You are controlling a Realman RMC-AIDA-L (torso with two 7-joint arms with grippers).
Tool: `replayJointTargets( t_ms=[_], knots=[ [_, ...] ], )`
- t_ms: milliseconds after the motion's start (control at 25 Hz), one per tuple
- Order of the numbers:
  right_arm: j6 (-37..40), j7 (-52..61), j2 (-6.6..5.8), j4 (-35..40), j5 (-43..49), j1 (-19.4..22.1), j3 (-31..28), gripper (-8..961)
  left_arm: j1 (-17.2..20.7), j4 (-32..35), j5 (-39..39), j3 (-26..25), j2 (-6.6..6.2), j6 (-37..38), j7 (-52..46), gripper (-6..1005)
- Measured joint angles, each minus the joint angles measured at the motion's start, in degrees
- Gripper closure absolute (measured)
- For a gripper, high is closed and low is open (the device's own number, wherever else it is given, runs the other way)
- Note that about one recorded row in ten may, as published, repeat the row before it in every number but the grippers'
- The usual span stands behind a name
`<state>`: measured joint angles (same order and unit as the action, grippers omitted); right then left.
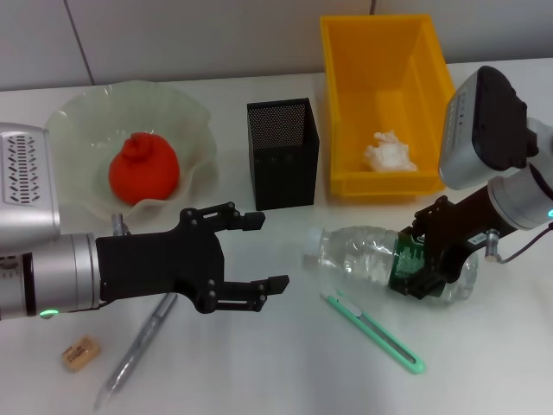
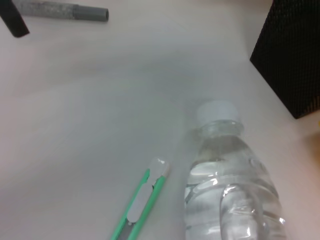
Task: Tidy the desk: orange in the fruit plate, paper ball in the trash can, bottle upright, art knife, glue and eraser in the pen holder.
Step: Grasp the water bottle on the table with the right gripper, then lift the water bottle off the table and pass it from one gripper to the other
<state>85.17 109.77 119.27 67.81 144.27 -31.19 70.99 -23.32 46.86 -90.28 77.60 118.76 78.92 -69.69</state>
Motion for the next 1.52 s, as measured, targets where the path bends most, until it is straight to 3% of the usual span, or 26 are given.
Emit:
replayJointTargets(
  t_ms=[720,1520],
  knots=[
    [-2.89,1.0,0.0,-2.3,0.15,-0.6,2.06,168,0.02,-0.1,0.06,0.0,0.07,-0.29,0.53,148],
    [-2.13,1.12,0.11,0.66,0.24,1.01,3.7,169,0.0,-0.1,0.11,0.0,-0.02,-0.34,0.61,148]
  ],
)
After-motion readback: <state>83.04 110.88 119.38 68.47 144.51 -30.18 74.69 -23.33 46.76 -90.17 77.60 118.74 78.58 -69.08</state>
